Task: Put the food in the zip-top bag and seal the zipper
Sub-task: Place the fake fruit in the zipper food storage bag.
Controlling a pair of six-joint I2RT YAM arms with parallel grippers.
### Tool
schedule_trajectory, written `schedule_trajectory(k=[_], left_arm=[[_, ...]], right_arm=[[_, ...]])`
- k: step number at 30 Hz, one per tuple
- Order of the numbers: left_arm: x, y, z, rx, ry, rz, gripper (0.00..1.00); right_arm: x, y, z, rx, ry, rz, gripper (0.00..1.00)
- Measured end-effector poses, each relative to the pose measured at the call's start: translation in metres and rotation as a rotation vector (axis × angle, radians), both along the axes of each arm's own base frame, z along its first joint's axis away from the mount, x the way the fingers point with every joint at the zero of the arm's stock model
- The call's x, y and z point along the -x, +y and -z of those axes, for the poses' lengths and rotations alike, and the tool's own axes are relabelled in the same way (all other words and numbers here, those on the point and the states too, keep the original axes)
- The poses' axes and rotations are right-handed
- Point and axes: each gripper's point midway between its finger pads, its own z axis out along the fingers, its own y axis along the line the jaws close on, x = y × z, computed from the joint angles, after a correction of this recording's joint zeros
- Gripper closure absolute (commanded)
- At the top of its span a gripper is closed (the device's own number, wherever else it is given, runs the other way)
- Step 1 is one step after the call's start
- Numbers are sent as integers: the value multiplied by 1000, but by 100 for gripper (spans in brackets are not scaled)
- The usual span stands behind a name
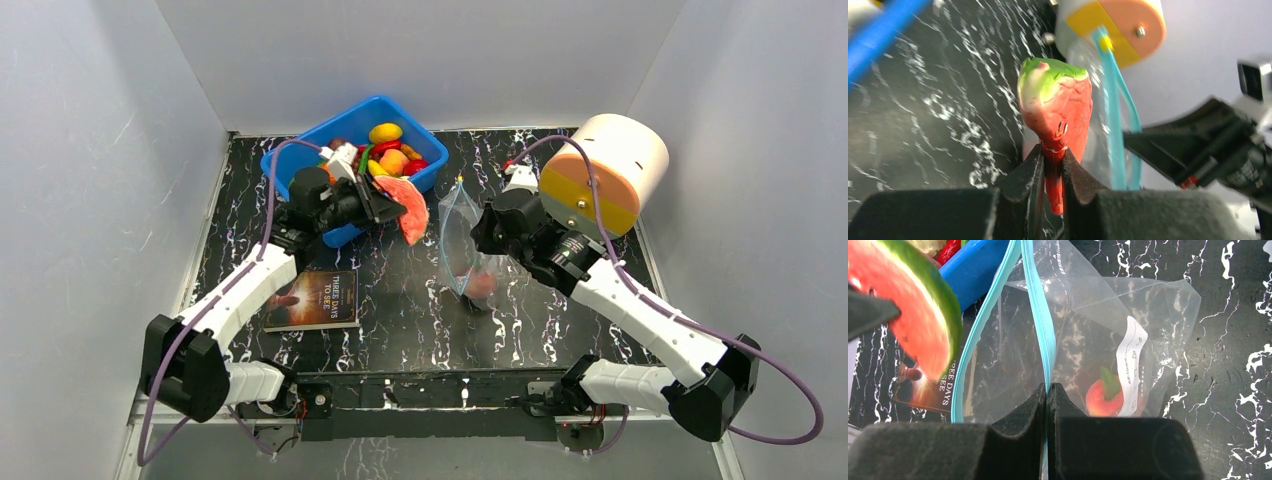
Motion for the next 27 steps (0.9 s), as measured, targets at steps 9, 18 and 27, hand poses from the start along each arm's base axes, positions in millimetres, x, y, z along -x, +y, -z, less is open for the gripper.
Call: schedule_trajectory(k=[9,18,27], left_arm=[[64,-45,-6,-17,10,195,100],[81,-51,-36,46,-43,221,100],[85,-64,-54,176,-80,242,100]], right_arm=[[-9,6,12,19,18,14,100],[-13,8,15,17,19,19,100],[-12,13,10,-11,20,6,100]])
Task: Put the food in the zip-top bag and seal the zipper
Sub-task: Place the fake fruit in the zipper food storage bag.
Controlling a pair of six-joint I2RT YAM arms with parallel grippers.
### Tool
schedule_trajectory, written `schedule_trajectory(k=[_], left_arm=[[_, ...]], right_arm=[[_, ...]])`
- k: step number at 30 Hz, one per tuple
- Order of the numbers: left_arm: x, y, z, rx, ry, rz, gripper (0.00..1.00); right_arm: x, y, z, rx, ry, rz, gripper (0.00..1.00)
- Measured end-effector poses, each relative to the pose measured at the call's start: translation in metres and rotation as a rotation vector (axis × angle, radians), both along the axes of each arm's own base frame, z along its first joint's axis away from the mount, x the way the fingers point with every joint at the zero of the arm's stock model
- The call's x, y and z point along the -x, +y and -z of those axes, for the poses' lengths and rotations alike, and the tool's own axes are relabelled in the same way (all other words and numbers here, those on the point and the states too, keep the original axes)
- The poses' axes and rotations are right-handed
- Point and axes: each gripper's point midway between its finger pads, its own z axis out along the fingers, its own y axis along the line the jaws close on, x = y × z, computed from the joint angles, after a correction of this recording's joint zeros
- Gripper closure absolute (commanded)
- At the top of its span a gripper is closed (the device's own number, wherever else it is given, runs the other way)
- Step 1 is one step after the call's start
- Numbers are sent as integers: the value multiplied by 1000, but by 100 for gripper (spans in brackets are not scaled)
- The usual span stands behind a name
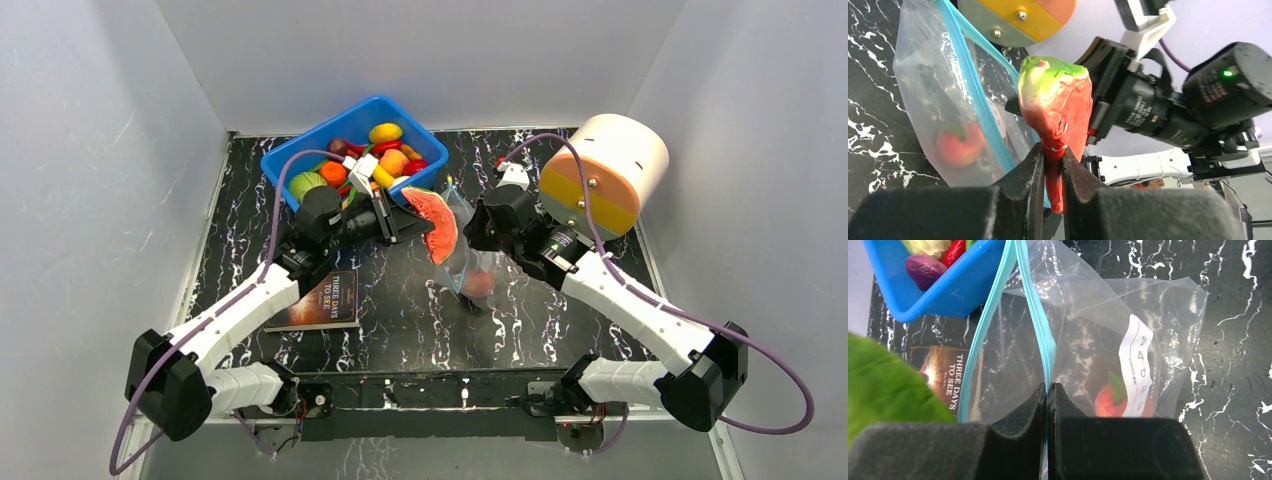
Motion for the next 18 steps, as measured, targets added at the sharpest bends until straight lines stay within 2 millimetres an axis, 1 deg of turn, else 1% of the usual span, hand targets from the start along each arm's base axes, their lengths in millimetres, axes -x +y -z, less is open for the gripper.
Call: schedule_trajectory(k=[4,6,8,12,16,18], left_arm=[[-6,-6,15,-10,37,0,100],[-7,-7,26,-30,59,-4,100],[-6,-6,33,-52,67,-8,100],[-9,-3,46,-116,60,-36,100],[-14,5,63,-202,61,-85,100],[-16,8,67,-232,57,-103,100]], right_arm=[[1,6,-6,-33,2,-19,100],[2,9,-8,-50,5,-26,100],[3,12,-10,-66,6,-35,100],[6,16,-16,-97,0,-53,100],[10,22,-26,-149,-8,-79,100],[11,26,-30,-171,-9,-93,100]])
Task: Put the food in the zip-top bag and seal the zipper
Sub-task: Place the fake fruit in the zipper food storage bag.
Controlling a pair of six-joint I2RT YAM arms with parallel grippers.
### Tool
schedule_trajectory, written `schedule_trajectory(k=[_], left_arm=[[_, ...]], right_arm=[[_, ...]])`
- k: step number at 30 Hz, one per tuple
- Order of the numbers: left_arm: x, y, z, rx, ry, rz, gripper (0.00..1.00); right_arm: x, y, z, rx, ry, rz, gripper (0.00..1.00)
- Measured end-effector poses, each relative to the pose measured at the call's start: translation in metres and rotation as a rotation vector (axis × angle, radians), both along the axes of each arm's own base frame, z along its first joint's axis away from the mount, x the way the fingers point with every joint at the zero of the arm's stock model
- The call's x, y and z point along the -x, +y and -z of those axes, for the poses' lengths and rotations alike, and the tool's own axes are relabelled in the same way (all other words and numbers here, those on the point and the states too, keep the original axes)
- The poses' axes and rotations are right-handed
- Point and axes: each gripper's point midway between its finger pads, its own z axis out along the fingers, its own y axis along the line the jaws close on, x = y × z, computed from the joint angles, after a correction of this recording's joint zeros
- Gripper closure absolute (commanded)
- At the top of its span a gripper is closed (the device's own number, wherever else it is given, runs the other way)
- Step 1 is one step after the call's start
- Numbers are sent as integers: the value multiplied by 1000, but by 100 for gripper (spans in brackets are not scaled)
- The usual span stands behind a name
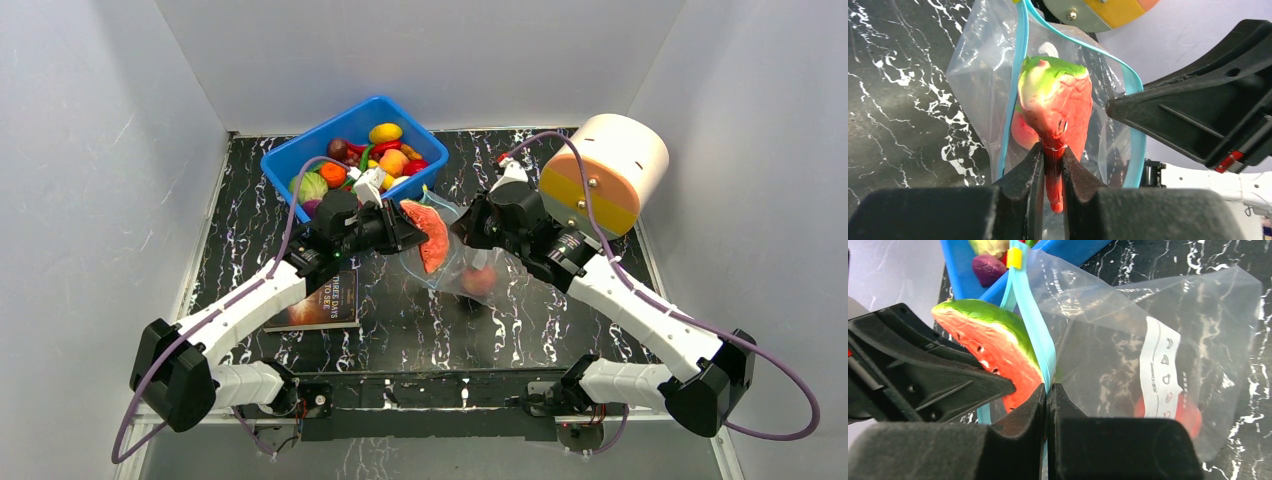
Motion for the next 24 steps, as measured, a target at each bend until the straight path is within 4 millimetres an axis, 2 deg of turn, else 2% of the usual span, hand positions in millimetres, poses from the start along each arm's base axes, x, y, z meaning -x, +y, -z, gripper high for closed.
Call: schedule_trajectory(k=[9,19,20,22,24], left_arm=[[0,3,7,-77,-18,-12,100],[4,-1,12,-139,-3,9,100],[5,-1,14,-145,3,12,98],[6,-1,17,-155,14,16,85],[8,-1,21,-168,30,20,65]], right_arm=[[6,15,-7,-78,18,-50,100],[5,17,-5,-98,23,-47,100],[5,17,-5,-100,24,-46,100],[5,18,-6,-106,23,-44,100],[5,18,-6,-108,23,-43,100]])
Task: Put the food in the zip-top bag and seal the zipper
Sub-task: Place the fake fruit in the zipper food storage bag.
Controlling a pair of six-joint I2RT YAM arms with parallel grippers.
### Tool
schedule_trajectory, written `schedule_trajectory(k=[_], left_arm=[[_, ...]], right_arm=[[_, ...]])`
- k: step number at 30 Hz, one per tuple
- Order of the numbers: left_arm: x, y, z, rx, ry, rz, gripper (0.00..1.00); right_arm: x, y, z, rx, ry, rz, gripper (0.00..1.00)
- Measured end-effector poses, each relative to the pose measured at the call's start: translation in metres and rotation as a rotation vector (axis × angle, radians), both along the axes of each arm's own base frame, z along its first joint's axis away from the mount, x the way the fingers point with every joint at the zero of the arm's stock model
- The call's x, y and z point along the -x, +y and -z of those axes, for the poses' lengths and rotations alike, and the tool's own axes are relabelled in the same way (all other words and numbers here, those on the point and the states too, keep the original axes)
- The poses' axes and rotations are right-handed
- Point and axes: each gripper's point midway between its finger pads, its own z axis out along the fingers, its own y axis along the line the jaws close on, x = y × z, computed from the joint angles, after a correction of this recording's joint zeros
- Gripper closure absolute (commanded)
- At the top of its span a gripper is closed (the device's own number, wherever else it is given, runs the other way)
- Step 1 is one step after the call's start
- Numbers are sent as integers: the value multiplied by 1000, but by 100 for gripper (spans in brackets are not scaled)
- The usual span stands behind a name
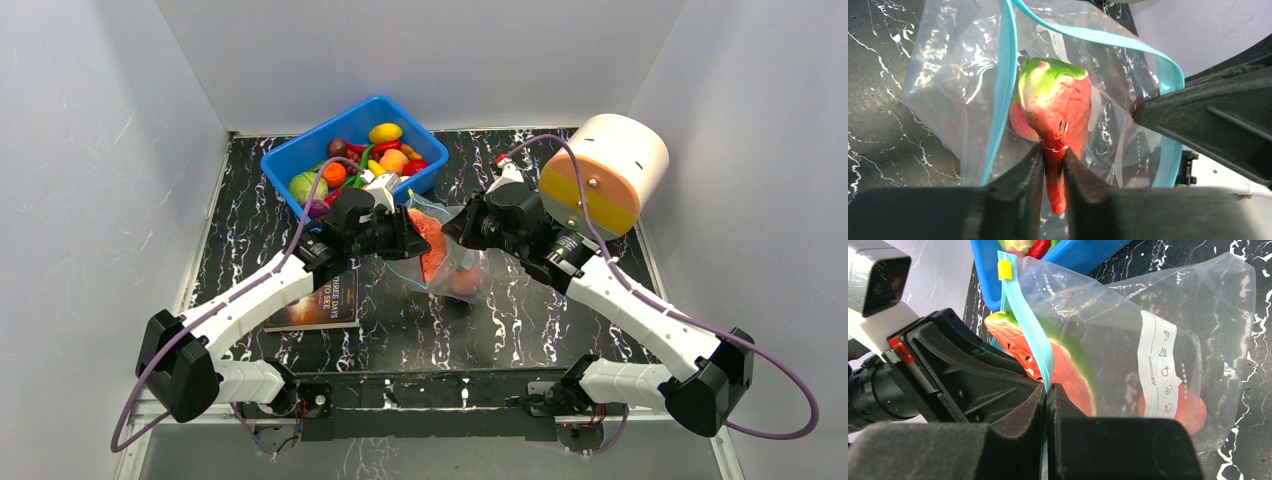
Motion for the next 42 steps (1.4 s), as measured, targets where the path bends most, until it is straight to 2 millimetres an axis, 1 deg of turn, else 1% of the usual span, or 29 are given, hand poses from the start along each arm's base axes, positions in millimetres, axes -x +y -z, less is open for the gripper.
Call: schedule_trajectory(k=[1,2,4,6,11,15,17,21,23,27,31,35,37,39,42], left_arm=[[1,0,1,-7,3,3,58],[1,0,1,-7,8,4,53],[2,0,-1,-10,10,8,47],[1,-1,-5,-4,6,9,43],[2,-1,-11,-2,5,11,40],[4,2,-12,-16,8,11,39],[3,4,-16,-24,0,7,38],[-2,12,-35,-40,-62,-27,32],[-5,20,-46,-48,-106,-58,29],[-12,39,-66,-85,-195,-133,29],[-29,58,-78,-178,-250,-227,33],[-55,78,-84,-293,-289,-327,39],[-66,88,-80,-347,-290,-365,40],[-80,104,-72,-407,-274,-410,39],[-103,130,-56,-481,-228,-473,33]], right_arm=[[0,0,0,0,0,1,100],[0,0,0,0,-1,3,100],[-1,0,1,0,-2,4,100],[-1,-1,4,6,2,6,100],[0,-3,14,22,15,11,100],[0,-5,15,24,8,16,100],[0,-7,15,30,4,20,100],[-1,-11,13,44,-19,29,100],[-1,-14,12,51,-29,37,100],[0,-20,14,72,-41,48,100],[2,-24,11,82,-54,46,100],[5,-29,7,92,-66,46,100],[7,-32,4,91,-74,48,100],[9,-35,0,88,-86,51,100],[10,-38,-5,86,-105,52,100]])
